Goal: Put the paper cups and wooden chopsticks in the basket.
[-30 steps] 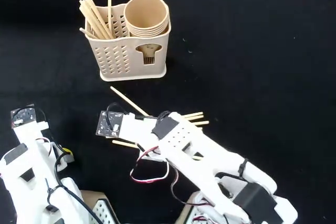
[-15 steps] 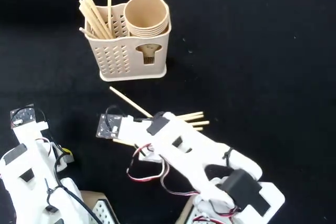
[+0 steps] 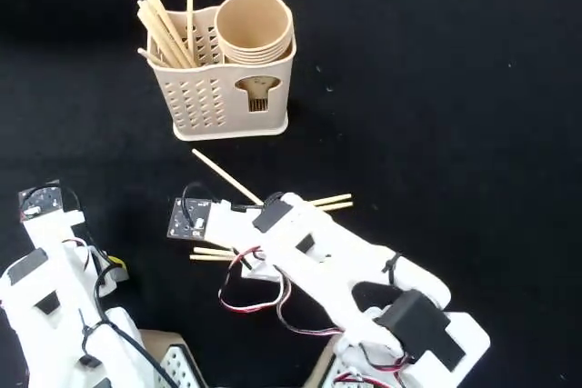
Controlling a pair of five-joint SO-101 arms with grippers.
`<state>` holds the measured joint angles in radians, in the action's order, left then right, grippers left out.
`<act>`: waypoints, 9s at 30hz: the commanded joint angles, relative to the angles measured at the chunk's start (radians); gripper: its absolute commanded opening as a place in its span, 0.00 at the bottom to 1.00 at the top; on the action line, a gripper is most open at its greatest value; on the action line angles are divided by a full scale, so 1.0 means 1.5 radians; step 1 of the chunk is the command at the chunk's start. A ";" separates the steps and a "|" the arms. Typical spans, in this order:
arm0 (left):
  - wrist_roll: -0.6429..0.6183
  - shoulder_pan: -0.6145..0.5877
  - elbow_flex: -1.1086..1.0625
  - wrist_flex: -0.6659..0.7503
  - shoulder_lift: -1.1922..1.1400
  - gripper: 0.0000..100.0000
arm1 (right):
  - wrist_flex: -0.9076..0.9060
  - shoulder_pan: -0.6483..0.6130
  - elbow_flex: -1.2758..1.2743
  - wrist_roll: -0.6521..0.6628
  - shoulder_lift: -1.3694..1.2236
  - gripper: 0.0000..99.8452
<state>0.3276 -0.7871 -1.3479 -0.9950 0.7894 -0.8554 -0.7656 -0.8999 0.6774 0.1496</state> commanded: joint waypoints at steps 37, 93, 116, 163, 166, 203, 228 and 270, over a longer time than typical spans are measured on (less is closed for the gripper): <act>-0.006 0.013 -0.004 0.012 0.001 0.28 | 0.029 0.017 0.228 -0.222 0.230 0.01; -0.004 0.013 -0.004 0.012 0.001 0.28 | 0.488 0.159 0.635 -0.388 -0.186 0.01; -0.003 0.013 -0.004 0.012 0.001 0.28 | -0.151 0.164 0.839 -0.388 0.079 0.01; -0.024 0.406 0.462 -0.277 -0.049 0.29 | 0.338 0.669 -0.465 -0.519 0.749 0.04; -0.043 0.448 0.502 -0.279 -0.134 0.29 | 0.382 0.668 -0.486 -0.519 0.750 0.04; 0.160 0.503 0.640 -0.268 -0.589 0.26 | 0.398 0.667 -0.493 -0.519 0.750 0.04; 0.262 0.755 0.387 -0.163 -0.096 0.40 | 0.398 0.787 -0.473 -0.554 0.750 0.03; 0.357 0.791 0.445 0.050 -0.509 0.34 | 0.403 0.839 -0.458 -0.624 0.750 0.04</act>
<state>0.8569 0.4143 -0.6774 -0.9291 0.0222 -0.2800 0.4849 -1.6441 -0.2478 1.2635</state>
